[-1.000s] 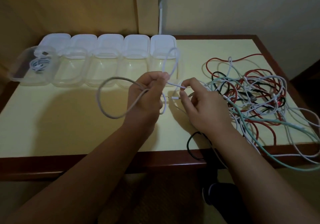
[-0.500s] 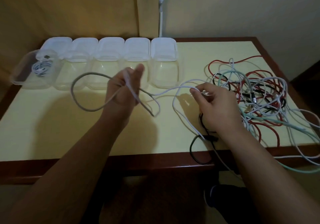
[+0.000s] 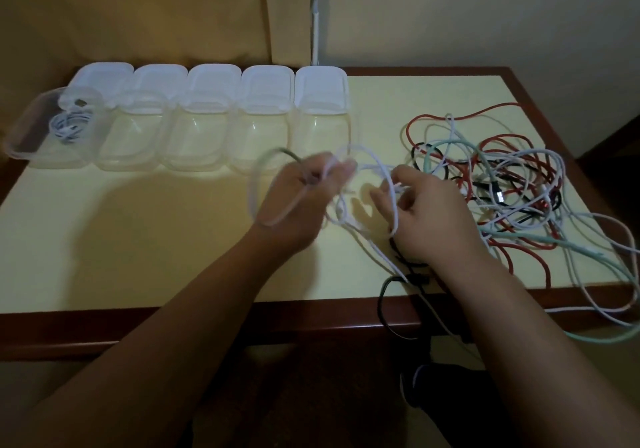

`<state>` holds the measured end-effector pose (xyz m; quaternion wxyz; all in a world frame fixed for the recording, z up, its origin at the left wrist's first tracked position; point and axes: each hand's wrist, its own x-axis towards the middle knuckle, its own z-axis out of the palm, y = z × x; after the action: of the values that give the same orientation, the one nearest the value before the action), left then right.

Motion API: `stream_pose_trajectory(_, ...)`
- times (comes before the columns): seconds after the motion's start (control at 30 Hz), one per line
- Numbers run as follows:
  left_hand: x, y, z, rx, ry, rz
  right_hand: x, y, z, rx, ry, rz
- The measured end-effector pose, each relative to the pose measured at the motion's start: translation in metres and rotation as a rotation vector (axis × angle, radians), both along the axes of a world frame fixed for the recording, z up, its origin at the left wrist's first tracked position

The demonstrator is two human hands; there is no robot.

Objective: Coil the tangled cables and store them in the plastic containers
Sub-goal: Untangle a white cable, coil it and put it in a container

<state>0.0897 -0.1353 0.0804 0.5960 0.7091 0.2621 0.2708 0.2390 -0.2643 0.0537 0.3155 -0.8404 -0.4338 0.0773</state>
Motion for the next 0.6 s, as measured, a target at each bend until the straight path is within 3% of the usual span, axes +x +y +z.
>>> stream_pose_trajectory(0.1, -0.010, 0.029, 0.013, -0.247, -0.244, 0.053, 0.009, -0.001, -0.001, -0.099, 0.015, -0.116)
stream_pose_trajectory(0.17, -0.019, 0.047, 0.018, -0.246, -0.279, 0.039, 0.010, -0.002, 0.004, -0.072, 0.088, -0.132)
stream_pose_trajectory(0.37, -0.044, 0.052, 0.013, -0.007, 0.063, -0.122, -0.015, 0.003, 0.030, 0.128, 0.630, 0.101)
stream_pose_trajectory(0.6, -0.075, 0.055, 0.010, 0.219, 0.235, -0.222, -0.046, 0.020, 0.036, 0.136, 0.892, 0.392)
